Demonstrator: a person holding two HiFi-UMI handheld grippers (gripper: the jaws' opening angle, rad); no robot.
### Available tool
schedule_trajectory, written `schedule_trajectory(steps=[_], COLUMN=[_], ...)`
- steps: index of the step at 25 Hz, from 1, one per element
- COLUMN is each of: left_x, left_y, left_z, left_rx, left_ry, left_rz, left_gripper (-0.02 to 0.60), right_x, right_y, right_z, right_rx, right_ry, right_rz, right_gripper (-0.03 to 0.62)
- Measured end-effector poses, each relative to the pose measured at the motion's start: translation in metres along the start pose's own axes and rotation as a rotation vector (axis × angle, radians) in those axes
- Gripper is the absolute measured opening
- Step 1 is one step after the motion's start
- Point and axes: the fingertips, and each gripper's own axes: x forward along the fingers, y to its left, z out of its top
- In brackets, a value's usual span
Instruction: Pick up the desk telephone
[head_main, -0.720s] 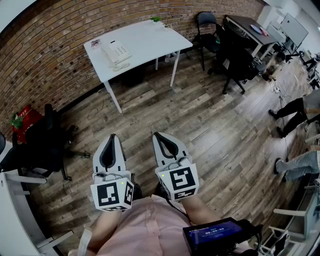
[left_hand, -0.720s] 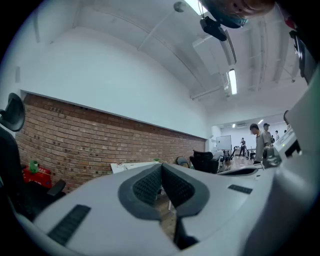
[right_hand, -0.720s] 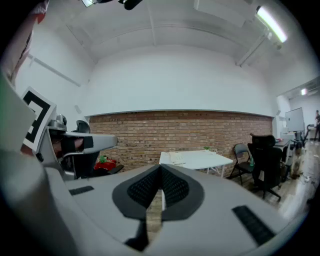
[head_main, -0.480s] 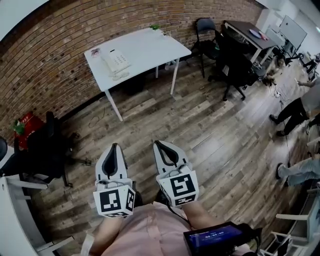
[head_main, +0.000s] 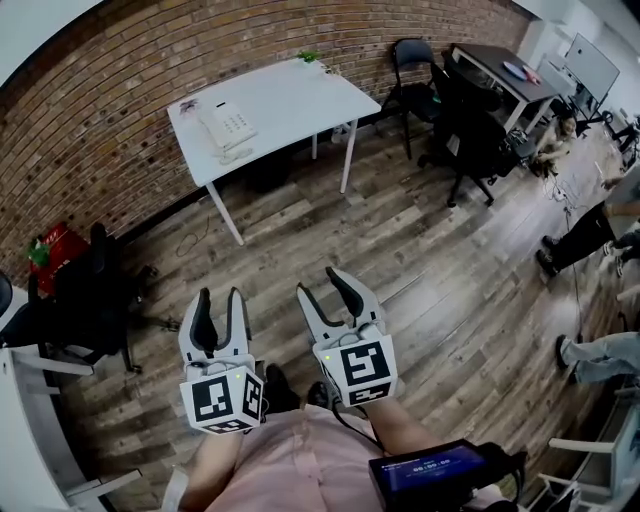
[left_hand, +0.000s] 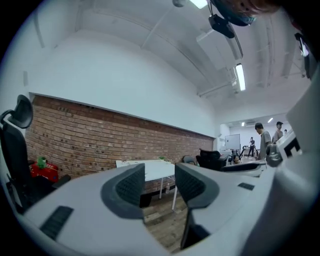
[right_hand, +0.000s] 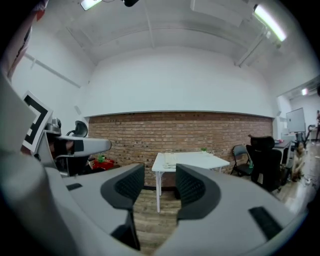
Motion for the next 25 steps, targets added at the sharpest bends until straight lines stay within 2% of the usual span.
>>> schedule_trajectory(steps=[5, 10, 18, 25], left_x=[0.020, 0.056, 0.149, 0.236], left_y=[0.006, 0.025, 0.075, 0.123], left_z=[0.006, -0.005, -0.017, -0.004], left_rx=[0.006, -0.017, -0.022, -0.011], left_ry=[-0.025, -0.002, 0.040, 0.041], left_rz=[0.017, 0.040, 0.074, 0.084], left_gripper=[0.187, 0.188, 0.189, 0.189], right_x=[0.019, 0.058, 0.161, 0.254], right_y=[-0.018, -0.035, -0.058, -0.074], right_z=[0.003, -0.003, -0.004, 0.012], right_rx=[-0.019, -0.017, -0.005, -0.012], right_ry=[0.006, 0.035, 0.068, 0.088], right_rz=[-0.012, -0.013, -0.001, -0.001], right_gripper=[0.204, 0.207, 0.202, 0.189])
